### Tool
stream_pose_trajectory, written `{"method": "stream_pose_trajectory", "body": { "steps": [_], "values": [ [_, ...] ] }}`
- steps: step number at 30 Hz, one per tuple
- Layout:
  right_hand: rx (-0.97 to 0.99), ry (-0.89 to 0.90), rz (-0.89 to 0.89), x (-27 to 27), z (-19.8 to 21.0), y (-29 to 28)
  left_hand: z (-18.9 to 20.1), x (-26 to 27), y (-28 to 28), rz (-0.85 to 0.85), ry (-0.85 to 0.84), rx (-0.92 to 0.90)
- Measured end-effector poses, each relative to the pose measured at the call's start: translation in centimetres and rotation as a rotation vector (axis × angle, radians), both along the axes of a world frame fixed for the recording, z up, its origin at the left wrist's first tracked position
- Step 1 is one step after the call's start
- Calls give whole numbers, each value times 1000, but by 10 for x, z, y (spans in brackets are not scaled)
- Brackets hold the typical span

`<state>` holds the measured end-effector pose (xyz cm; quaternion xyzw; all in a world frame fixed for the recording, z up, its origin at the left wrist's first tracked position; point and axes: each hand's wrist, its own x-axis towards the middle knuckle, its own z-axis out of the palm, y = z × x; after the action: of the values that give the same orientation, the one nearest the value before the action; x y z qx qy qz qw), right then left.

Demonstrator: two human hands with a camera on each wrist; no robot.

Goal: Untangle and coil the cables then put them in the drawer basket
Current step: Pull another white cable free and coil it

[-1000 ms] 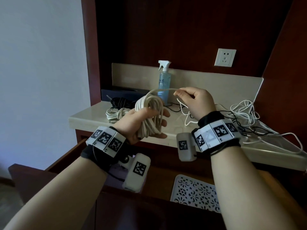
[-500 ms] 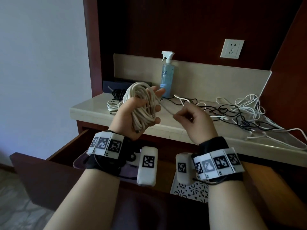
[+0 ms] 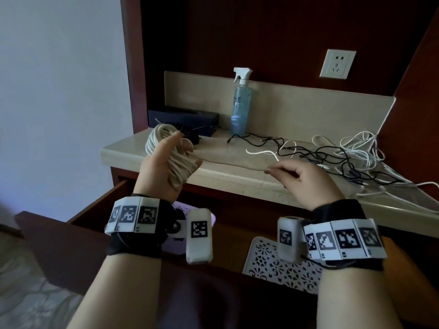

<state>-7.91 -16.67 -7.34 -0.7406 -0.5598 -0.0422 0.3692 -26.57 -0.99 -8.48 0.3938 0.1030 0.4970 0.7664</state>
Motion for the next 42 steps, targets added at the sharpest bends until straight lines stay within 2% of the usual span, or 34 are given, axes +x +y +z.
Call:
{"method": "stream_pose_trajectory", "body": {
  "steps": [3, 7, 10, 12, 16, 19, 24, 26, 29, 32, 35, 37, 39, 42],
  "values": [
    [62, 47, -41, 2, -4, -2, 0, 1, -1, 6, -152, -27],
    [118, 18, -71, 5, -6, -1, 0, 1, -3, 209, -81, -28],
    [203, -79, -155, 11, -8, -2, -2, -4, 2, 321, -109, -101],
    [295, -135, -114, 11, -8, -3, -1, -7, 4, 364, -87, -74],
    [508, -221, 37, 3, 6, -2, -6, -3, -3, 320, 218, 192],
    [613, -303, 9, 0, 18, -2, -11, 4, -8, 218, 384, 352],
    [662, -389, -2, -7, 34, 7, -6, 9, -17, 98, 686, 685],
    [676, -398, 15, -8, 39, 12, 0, 12, -23, 30, 790, 761],
    [707, -416, 41, -11, 48, 19, 7, 21, -25, 25, 998, 832],
    [730, -416, 73, -12, 61, 24, 15, 30, -26, 56, 1071, 849],
    [749, -399, 101, -15, 75, 27, 25, 34, -27, 113, 1013, 878],
    [744, -349, 114, -15, 82, 29, 29, 32, -26, 94, 925, 846],
    [727, -289, 101, -11, 85, 30, 28, 27, -23, -52, 702, 675],
    [666, -174, 61, -3, 76, 31, 24, 26, -20, -306, 231, 370]
  ]
}}
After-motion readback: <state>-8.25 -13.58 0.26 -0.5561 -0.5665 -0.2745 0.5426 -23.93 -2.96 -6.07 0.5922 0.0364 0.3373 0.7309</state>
